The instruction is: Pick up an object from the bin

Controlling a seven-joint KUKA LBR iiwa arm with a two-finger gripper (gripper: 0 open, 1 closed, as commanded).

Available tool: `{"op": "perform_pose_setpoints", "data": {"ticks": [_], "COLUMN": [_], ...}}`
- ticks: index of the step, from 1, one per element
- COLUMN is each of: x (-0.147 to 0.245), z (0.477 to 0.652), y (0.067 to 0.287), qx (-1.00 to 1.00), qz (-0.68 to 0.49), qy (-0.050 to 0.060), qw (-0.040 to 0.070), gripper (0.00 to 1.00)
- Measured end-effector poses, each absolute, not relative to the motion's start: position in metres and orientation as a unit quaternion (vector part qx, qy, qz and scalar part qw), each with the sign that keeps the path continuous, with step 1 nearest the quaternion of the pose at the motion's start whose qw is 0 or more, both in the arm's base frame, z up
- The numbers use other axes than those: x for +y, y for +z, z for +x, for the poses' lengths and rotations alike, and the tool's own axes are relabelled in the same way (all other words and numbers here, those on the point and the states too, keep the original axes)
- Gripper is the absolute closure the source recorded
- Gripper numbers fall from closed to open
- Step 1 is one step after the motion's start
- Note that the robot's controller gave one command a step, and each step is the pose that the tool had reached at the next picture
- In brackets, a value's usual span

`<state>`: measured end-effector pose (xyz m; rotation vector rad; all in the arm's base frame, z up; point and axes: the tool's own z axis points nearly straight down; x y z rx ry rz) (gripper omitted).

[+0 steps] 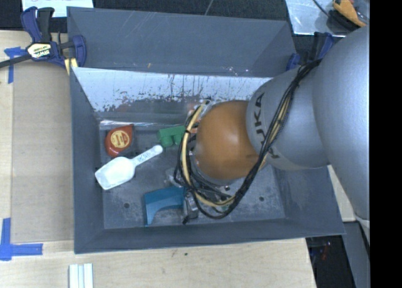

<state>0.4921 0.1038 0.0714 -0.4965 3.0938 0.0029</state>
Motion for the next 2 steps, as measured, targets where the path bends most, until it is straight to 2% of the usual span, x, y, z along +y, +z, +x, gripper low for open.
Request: {"op": "perform_pose_setpoints", "data": {"ticks": [1,2], "x": [0.103,0.103], "z": [0.489,0.49], "y": [0.085,0.125], "qx": [0.987,0.987], "qz": [-0.158,-0.158], "qy": [0.0,0.0], "qw": [0.0,0.002], "gripper": [1.0,1.0]}}
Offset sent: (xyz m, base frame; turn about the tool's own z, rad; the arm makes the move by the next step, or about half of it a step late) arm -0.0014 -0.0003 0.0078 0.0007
